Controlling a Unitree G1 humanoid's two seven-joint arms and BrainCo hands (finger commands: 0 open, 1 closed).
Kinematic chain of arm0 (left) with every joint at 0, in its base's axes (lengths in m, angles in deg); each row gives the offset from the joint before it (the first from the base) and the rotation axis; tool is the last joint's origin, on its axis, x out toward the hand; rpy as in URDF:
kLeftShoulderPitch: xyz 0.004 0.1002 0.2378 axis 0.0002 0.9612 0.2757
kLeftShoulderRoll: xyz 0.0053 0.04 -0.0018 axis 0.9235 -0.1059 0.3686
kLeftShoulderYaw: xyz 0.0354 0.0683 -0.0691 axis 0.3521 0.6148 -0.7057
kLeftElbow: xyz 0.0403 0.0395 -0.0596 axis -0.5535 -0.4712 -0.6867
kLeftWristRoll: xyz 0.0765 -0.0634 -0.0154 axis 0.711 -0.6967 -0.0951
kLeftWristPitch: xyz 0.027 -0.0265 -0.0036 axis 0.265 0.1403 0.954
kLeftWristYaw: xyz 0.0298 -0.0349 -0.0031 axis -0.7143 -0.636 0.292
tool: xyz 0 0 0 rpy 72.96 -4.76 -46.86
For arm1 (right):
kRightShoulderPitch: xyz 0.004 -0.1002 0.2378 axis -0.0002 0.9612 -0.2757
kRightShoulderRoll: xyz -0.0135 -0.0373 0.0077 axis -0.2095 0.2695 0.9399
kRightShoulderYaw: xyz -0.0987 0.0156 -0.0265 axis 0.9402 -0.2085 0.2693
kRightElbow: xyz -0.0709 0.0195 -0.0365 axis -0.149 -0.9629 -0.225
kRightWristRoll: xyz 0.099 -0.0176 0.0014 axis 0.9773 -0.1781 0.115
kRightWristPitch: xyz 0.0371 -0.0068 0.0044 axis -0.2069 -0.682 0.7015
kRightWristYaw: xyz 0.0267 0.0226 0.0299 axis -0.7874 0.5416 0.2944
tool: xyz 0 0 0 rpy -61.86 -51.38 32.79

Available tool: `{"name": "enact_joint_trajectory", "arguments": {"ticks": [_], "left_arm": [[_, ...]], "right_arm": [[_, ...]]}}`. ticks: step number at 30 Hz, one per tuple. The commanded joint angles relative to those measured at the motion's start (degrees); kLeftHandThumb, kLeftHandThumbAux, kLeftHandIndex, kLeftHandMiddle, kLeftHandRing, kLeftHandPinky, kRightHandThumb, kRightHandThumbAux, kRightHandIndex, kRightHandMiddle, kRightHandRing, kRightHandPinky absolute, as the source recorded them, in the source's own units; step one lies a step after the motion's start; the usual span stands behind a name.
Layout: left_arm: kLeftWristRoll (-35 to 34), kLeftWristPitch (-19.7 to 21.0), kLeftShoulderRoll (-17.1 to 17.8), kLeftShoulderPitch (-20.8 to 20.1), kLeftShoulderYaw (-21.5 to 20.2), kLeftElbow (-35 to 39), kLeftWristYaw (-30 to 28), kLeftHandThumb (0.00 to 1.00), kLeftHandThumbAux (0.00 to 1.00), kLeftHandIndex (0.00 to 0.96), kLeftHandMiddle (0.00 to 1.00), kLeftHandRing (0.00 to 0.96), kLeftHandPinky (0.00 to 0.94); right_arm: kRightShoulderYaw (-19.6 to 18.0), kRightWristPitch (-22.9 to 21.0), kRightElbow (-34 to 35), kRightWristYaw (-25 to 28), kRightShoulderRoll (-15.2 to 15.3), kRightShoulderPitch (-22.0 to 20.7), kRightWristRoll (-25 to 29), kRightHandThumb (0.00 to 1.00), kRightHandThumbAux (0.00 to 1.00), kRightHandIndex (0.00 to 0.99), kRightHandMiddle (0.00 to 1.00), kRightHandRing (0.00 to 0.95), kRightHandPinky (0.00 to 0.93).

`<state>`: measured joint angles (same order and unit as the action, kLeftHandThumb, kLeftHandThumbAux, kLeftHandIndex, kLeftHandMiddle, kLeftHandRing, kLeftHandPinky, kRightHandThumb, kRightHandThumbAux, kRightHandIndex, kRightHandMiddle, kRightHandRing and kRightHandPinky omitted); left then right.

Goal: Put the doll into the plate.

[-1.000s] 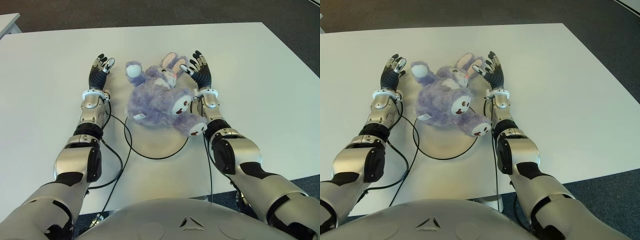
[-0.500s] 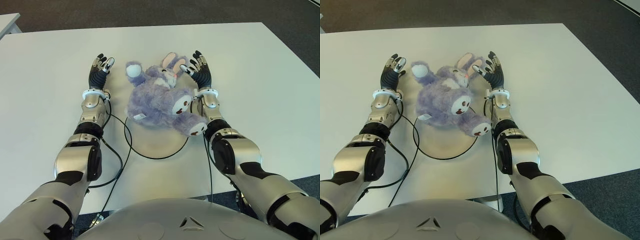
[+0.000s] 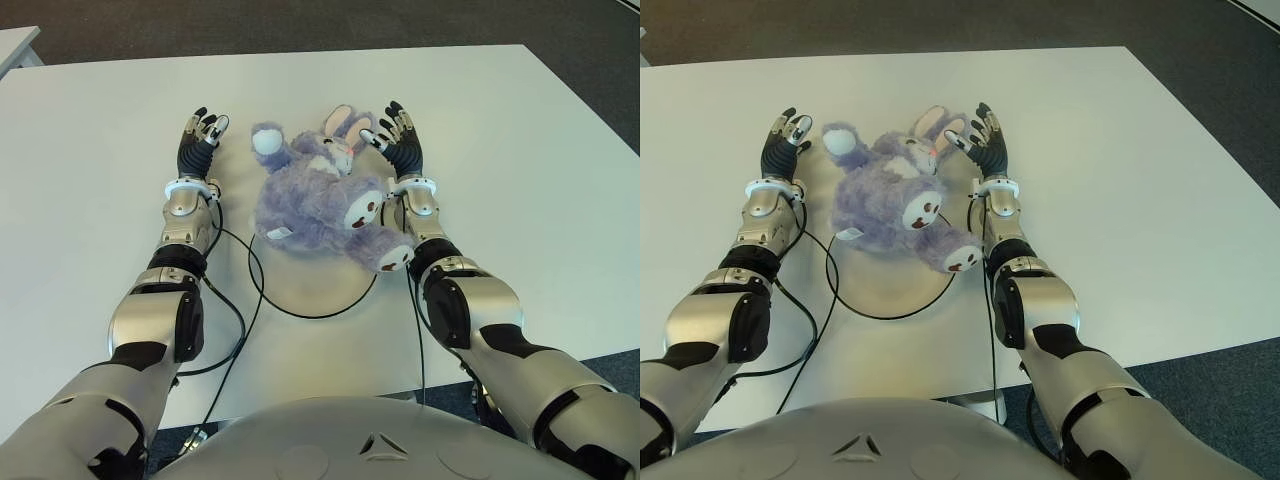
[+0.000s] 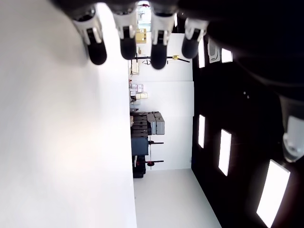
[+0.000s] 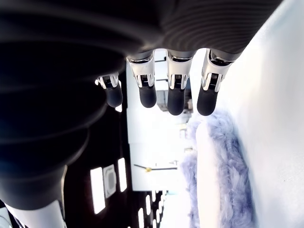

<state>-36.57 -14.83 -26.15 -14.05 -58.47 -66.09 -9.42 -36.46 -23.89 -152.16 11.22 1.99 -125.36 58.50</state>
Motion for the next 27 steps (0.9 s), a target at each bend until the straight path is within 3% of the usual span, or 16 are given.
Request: {"name": "enact_joint_trajectory", "arguments": {"ticks": [1,27], "left_arm": [[0.0,0.9,-0.8,3.0,-0.2,-2.2,-0.6,0.0,0.483,0.02,0.121,0.064,0.0],[0.1,-5.2,-1.4,4.2,-0.3,-2.9,0.1,0.0,0.508,0.032,0.12,0.066,0.0]], "right_arm": [[-0.5,-0.6,-1.4,0.3,-0.7,3.0,0.6,0.055,0.751,0.047,0.074,0.086,0.123],[-0.4,-1.0,-1.4,0.3,-0.8,3.0,0.4,0.051,0.751,0.046,0.076,0.089,0.123]]}}
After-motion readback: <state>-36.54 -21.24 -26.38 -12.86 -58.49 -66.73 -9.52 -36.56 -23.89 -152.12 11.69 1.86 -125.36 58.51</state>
